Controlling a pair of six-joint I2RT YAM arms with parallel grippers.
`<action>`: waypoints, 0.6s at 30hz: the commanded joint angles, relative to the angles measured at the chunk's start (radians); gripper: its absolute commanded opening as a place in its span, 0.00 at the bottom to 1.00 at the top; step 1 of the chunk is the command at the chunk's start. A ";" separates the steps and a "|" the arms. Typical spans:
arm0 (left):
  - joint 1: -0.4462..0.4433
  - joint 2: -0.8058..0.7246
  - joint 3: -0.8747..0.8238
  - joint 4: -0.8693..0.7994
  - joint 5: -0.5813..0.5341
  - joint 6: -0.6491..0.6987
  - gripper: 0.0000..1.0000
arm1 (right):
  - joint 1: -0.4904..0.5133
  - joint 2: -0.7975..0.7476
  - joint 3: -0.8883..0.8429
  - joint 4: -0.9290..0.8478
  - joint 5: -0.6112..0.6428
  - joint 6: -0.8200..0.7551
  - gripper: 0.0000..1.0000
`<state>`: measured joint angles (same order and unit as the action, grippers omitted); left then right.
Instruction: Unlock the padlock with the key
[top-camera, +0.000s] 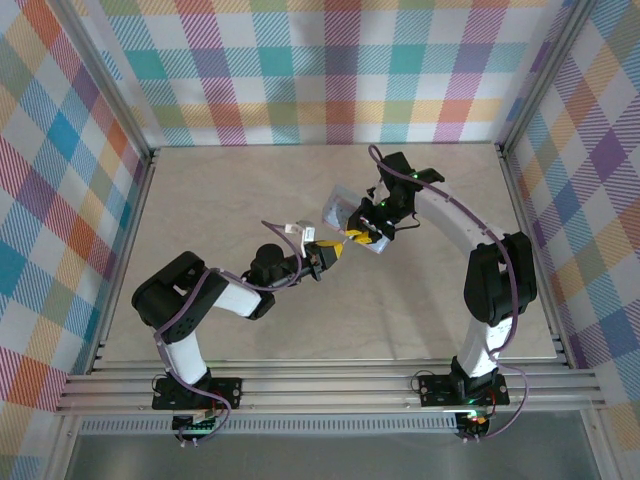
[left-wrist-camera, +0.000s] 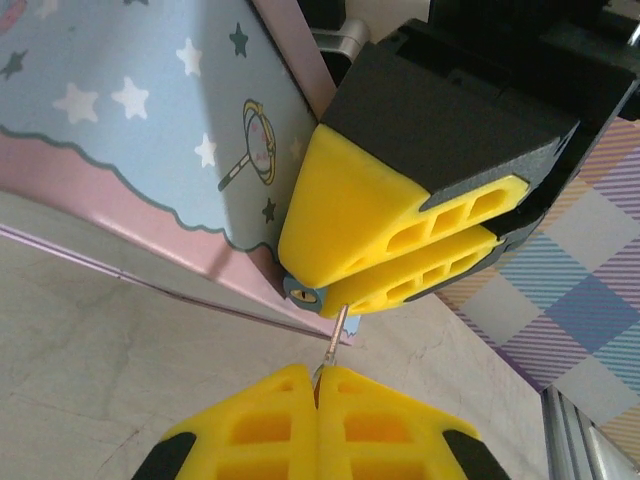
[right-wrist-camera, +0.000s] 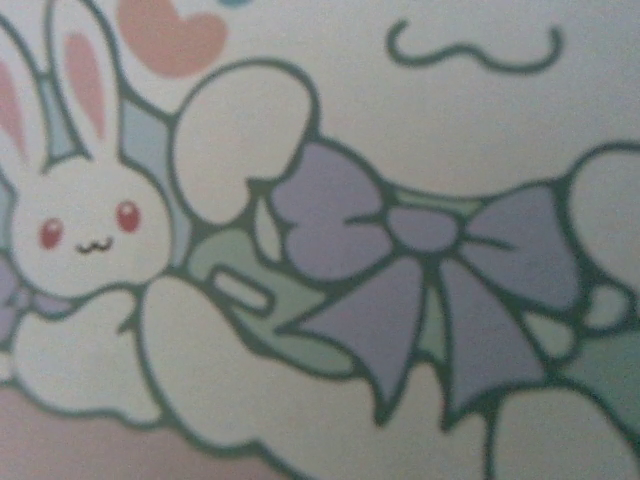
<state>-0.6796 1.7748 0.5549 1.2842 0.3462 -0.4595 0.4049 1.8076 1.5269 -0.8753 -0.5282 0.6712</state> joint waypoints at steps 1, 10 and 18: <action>-0.008 0.017 0.030 0.034 -0.004 0.000 0.00 | -0.005 -0.009 0.007 0.030 -0.025 -0.002 0.00; -0.007 0.056 0.039 0.030 0.000 -0.005 0.00 | -0.005 -0.008 0.001 0.035 -0.023 -0.004 0.00; -0.006 0.059 0.043 0.035 -0.006 -0.008 0.00 | -0.005 -0.008 -0.005 0.032 -0.023 -0.006 0.00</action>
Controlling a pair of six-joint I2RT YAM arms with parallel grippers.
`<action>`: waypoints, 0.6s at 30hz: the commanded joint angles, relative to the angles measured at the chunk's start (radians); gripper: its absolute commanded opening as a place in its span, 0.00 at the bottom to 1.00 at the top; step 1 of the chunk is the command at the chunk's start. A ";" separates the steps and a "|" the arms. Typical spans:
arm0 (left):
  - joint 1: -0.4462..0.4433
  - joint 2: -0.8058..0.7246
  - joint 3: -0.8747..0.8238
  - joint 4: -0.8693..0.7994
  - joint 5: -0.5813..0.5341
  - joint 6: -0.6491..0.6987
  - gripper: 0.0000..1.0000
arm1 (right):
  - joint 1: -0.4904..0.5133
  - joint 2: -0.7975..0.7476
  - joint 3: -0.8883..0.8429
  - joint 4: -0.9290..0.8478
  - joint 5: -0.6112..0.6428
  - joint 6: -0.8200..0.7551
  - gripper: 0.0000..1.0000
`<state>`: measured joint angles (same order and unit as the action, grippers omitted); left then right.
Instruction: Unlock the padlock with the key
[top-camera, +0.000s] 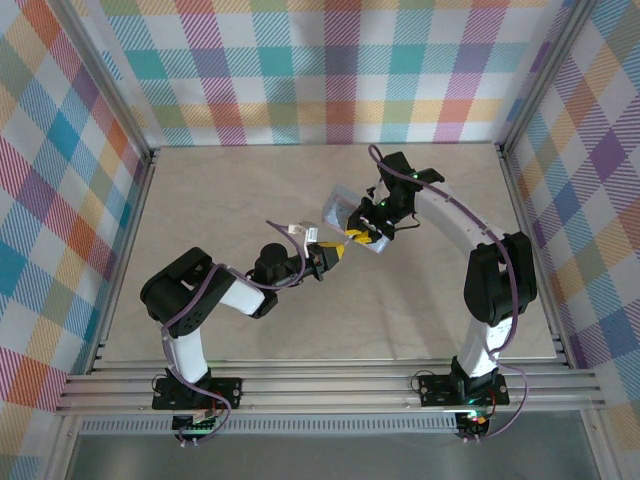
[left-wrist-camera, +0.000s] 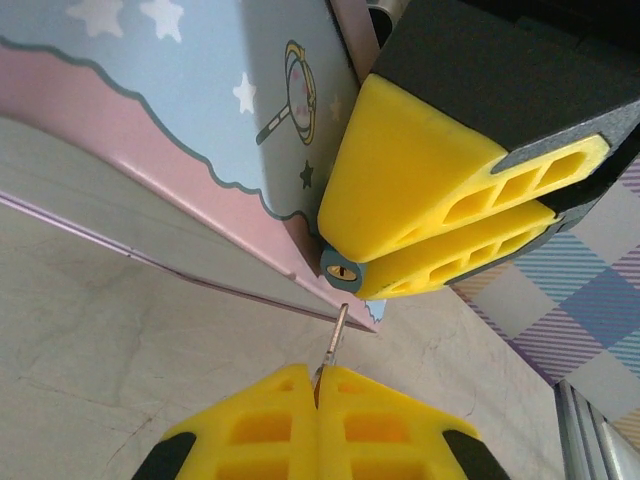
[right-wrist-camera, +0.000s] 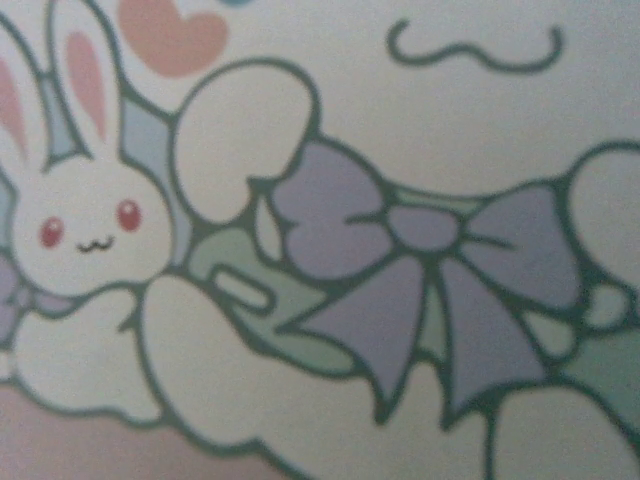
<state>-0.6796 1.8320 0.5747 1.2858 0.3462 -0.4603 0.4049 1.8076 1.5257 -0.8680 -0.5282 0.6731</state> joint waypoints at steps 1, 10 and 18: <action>-0.006 -0.002 0.028 0.033 -0.006 -0.007 0.00 | -0.005 -0.008 -0.004 0.025 -0.024 -0.007 0.00; 0.002 -0.005 0.055 0.028 -0.016 -0.014 0.00 | -0.006 -0.010 -0.011 0.029 -0.031 -0.005 0.00; 0.002 0.021 0.065 0.030 -0.009 -0.017 0.00 | -0.006 -0.014 -0.015 0.033 -0.036 -0.003 0.00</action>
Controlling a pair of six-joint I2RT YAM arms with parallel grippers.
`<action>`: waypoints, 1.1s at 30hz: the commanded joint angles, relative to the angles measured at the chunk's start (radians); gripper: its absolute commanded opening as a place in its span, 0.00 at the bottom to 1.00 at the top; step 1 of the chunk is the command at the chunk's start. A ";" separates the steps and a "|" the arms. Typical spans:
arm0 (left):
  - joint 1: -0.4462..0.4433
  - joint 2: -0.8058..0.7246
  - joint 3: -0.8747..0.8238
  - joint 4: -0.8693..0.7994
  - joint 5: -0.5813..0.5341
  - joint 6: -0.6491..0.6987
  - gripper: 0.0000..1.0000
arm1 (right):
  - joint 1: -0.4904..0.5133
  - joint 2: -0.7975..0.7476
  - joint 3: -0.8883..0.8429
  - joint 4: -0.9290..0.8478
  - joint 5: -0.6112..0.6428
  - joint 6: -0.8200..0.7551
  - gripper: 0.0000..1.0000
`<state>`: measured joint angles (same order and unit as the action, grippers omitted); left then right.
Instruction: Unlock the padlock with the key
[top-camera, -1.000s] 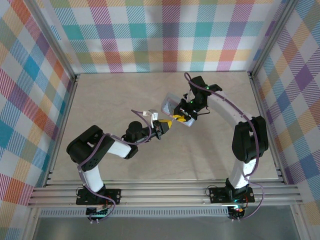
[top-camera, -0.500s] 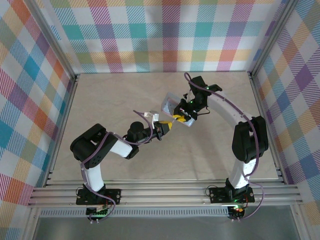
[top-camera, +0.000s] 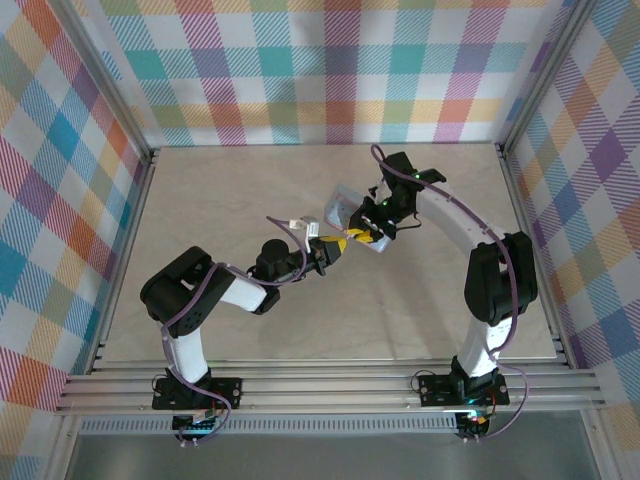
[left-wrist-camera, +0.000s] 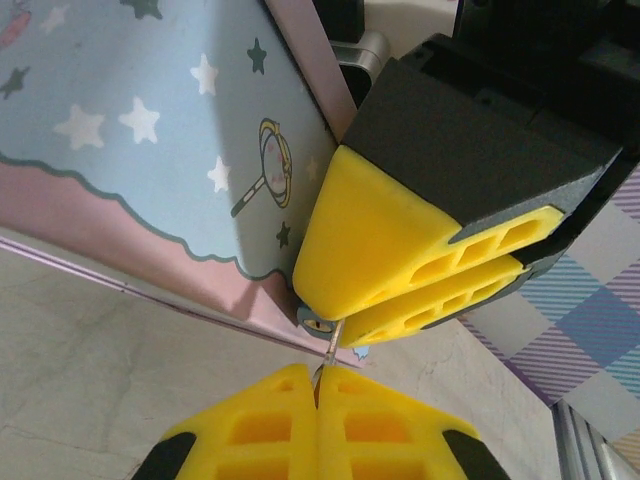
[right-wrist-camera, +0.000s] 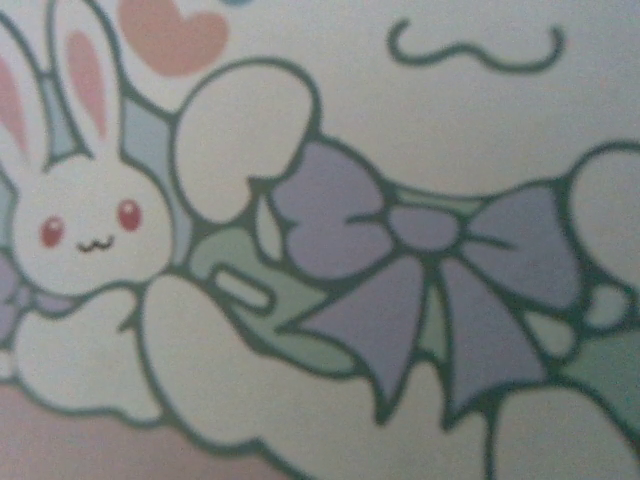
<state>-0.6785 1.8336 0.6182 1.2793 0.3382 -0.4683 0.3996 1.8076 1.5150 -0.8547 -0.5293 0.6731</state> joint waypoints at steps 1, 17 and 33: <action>0.001 0.024 0.021 0.036 -0.001 -0.008 0.00 | 0.000 -0.014 -0.004 0.019 -0.035 -0.003 0.00; 0.001 0.045 -0.020 0.065 -0.001 -0.011 0.00 | -0.004 -0.020 0.002 0.014 -0.026 -0.004 0.00; 0.004 0.054 0.034 0.058 -0.005 -0.023 0.00 | -0.002 -0.030 -0.029 0.038 -0.055 0.013 0.00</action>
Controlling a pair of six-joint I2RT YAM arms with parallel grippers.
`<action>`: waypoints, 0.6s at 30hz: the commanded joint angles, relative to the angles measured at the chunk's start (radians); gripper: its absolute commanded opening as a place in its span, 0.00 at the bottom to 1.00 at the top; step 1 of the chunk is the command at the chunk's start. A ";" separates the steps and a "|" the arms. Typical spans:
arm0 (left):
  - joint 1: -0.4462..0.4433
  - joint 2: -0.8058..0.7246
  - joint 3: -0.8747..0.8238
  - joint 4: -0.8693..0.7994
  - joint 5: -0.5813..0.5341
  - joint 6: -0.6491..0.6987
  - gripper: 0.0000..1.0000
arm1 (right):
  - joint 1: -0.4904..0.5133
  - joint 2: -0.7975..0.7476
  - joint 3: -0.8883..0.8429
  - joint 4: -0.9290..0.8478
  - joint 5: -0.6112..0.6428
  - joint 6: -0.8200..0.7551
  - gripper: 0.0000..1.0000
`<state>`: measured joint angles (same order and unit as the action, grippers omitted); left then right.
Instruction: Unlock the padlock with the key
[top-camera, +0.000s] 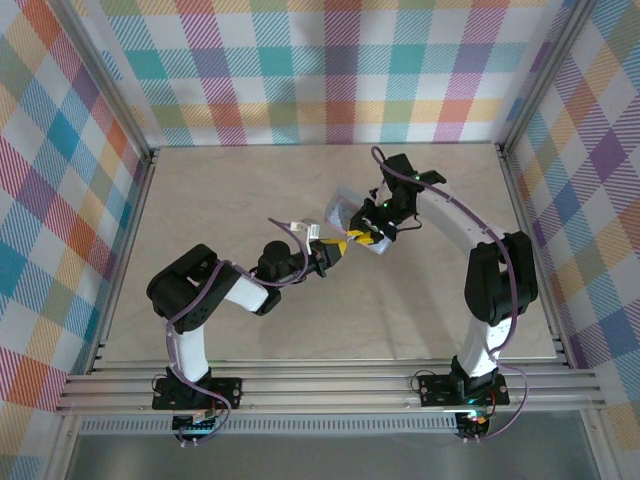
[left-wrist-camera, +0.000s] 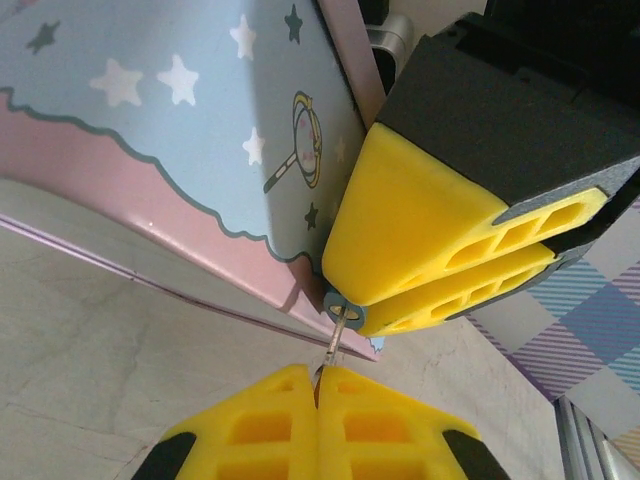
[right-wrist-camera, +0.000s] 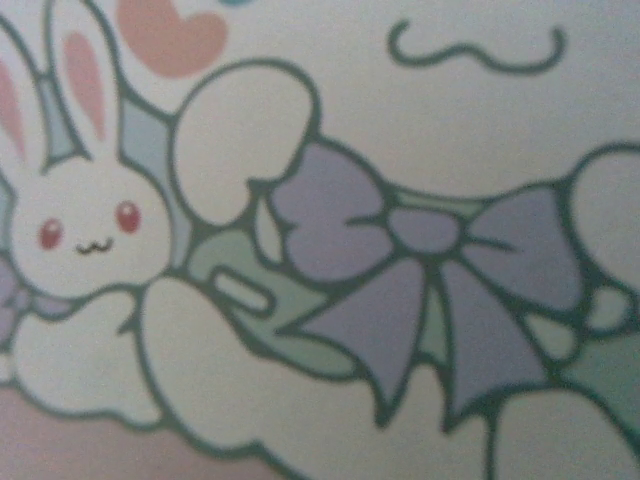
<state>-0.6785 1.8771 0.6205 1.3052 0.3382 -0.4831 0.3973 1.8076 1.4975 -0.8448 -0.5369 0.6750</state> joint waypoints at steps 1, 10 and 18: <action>0.003 0.015 0.034 0.034 -0.006 -0.010 0.00 | 0.000 -0.032 -0.011 0.030 -0.047 0.011 0.00; 0.007 0.048 0.068 0.052 0.029 -0.010 0.00 | 0.000 -0.032 -0.009 0.027 -0.101 0.009 0.00; 0.008 0.075 0.160 0.059 0.100 -0.050 0.00 | 0.004 -0.024 -0.046 0.041 -0.170 0.004 0.00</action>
<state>-0.6674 1.9430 0.7124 1.3075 0.3958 -0.5060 0.3687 1.8072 1.4765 -0.8135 -0.5667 0.6853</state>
